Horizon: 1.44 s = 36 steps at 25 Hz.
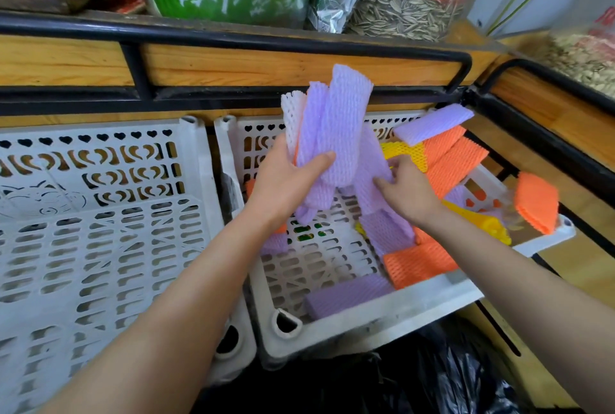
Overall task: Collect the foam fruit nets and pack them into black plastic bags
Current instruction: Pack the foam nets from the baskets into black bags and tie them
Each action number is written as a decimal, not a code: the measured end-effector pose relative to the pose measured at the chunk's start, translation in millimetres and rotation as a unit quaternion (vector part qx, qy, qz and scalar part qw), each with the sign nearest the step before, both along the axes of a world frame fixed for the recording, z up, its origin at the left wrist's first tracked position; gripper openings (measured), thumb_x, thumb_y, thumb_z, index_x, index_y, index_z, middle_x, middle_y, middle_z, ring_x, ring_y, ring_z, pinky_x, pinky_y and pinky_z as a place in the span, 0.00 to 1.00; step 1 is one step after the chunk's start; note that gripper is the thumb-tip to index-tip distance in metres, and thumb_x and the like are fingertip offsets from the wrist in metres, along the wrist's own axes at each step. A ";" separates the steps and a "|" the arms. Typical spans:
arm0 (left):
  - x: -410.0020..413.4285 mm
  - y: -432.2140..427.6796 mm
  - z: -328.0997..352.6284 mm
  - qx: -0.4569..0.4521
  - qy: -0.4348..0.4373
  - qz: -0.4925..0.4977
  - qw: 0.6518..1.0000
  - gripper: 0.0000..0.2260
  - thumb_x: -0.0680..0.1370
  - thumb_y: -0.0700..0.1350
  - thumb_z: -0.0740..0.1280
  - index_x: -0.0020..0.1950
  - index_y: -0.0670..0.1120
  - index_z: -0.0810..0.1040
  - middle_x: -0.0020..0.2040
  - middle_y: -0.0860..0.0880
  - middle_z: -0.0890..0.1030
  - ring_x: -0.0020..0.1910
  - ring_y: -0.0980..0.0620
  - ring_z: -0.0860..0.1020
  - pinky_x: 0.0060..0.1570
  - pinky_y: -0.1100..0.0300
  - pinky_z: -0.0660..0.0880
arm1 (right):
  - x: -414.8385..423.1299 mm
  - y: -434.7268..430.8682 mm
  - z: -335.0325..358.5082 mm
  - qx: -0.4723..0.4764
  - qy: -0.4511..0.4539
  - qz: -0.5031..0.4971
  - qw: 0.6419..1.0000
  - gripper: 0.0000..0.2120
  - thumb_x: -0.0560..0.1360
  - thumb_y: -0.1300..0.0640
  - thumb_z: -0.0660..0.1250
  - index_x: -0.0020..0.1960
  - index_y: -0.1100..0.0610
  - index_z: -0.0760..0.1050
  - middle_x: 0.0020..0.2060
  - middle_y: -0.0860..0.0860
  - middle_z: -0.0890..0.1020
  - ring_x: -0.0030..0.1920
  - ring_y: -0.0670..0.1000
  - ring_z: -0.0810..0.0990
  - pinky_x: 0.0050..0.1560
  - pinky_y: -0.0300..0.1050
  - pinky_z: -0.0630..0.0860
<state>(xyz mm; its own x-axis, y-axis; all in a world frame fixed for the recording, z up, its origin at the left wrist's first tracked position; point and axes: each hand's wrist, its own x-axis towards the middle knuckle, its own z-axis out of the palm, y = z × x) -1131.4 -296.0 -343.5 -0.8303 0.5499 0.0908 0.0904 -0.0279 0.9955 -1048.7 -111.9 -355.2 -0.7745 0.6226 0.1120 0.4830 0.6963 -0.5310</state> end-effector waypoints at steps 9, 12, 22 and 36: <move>24.1 -15.5 7.0 -0.075 0.090 0.054 0.992 0.21 0.73 0.51 0.69 0.62 0.45 0.69 0.57 0.48 0.77 0.55 0.50 0.76 0.54 0.50 0.74 | 65.5 -69.0 61.1 -0.023 0.153 0.078 0.985 0.12 0.76 0.60 0.64 0.52 0.55 0.61 0.47 0.50 0.72 0.43 0.49 0.73 0.36 0.36 0.64; 46.6 -24.3 24.9 -0.065 0.143 0.066 0.985 0.18 0.75 0.45 0.69 0.61 0.46 0.68 0.55 0.50 0.76 0.53 0.52 0.75 0.49 0.61 0.71 | 80.4 -90.0 73.3 -0.049 0.175 0.090 0.979 0.13 0.76 0.62 0.64 0.58 0.58 0.63 0.49 0.46 0.72 0.45 0.46 0.74 0.43 0.36 0.69; 143.1 -89.3 54.2 -0.002 0.285 -0.043 0.958 0.25 0.78 0.49 0.55 0.75 0.53 0.55 0.75 0.52 0.58 0.74 0.62 0.55 0.72 0.68 0.50 | 135.2 -170.0 119.6 -0.133 0.246 0.106 0.954 0.38 0.71 0.48 0.72 0.72 0.61 0.56 0.62 0.46 0.69 0.62 0.41 0.69 0.63 0.36 0.66; 178.4 -304.2 -65.5 -0.389 0.324 0.029 0.862 0.21 0.71 0.50 0.67 0.62 0.46 0.74 0.56 0.48 0.78 0.56 0.45 0.78 0.55 0.53 0.74 | 170.3 -291.4 55.0 -0.153 0.163 0.169 0.960 0.36 0.66 0.41 0.72 0.67 0.56 0.65 0.62 0.49 0.75 0.61 0.46 0.74 0.60 0.43 0.71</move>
